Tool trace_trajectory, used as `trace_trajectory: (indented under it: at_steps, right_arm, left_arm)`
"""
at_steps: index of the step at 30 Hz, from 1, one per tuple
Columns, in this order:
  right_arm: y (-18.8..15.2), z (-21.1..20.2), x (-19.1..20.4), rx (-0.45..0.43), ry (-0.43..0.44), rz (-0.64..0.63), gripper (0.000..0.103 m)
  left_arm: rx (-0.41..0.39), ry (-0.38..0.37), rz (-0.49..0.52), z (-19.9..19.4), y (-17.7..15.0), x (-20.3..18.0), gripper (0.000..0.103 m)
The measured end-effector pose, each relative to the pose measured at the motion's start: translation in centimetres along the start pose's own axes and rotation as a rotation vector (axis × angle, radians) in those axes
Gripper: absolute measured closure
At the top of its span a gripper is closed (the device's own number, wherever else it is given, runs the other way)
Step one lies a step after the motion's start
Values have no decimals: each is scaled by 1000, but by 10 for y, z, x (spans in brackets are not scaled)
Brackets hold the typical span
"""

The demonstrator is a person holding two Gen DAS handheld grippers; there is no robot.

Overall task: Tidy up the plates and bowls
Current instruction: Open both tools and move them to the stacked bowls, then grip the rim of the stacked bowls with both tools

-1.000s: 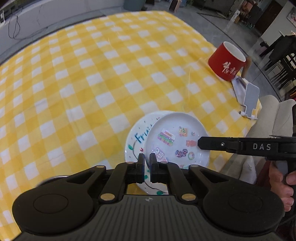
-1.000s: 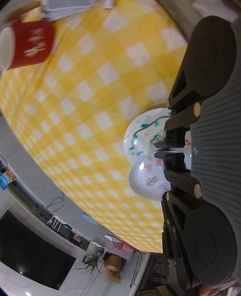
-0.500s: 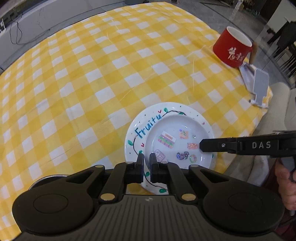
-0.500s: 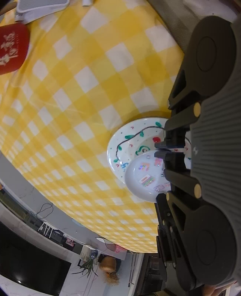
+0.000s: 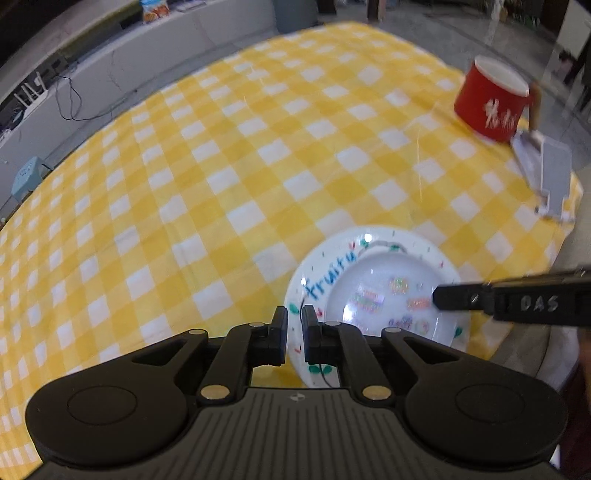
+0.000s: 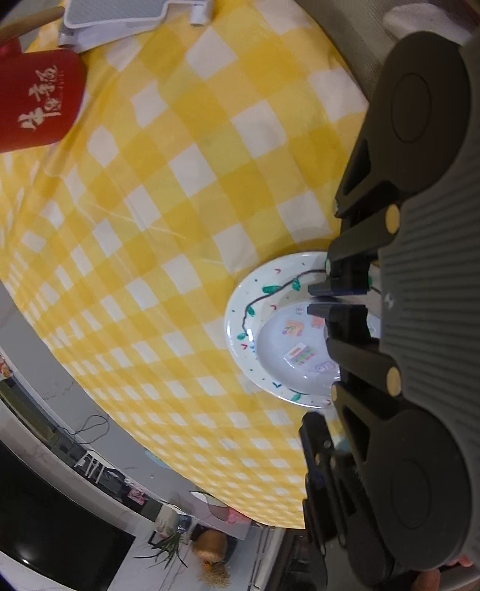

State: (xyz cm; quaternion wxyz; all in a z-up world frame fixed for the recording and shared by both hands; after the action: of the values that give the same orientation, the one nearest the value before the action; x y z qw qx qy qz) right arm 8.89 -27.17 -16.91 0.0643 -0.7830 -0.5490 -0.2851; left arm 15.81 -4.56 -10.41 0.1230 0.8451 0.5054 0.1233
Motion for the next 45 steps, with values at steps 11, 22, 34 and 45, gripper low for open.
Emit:
trace_trajectory:
  at_steps: [11, 22, 34, 45]
  right_arm:
    - [-2, -41, 46, -123, 3, -137, 33]
    - [-18, -8, 123, 63, 174, -296, 23]
    - [-38, 59, 136, 238, 118, -321, 47]
    - [-49, 86, 148, 274, 108, -375, 48]
  left_arm:
    - [-111, 100, -159, -69, -21, 39, 57]
    - [-18, 58, -517, -56, -101, 117, 49]
    - [-33, -204, -789, -22, -127, 155, 49]
    - [-38, -304, -889, -5, -134, 160, 39]
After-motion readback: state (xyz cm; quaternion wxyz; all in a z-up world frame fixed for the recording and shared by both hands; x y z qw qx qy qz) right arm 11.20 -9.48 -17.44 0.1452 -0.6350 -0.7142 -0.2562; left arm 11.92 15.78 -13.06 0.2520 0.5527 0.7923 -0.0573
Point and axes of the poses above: each gripper's, at about its wrist camera, not at the fingertips, and z roughly the way its jaws point, x to its left, y to its top, the point moved 1 cm from there along z, roughly the way its jaws point, and after that the axes turned 4 degrees about x, right-handed, at the moved point
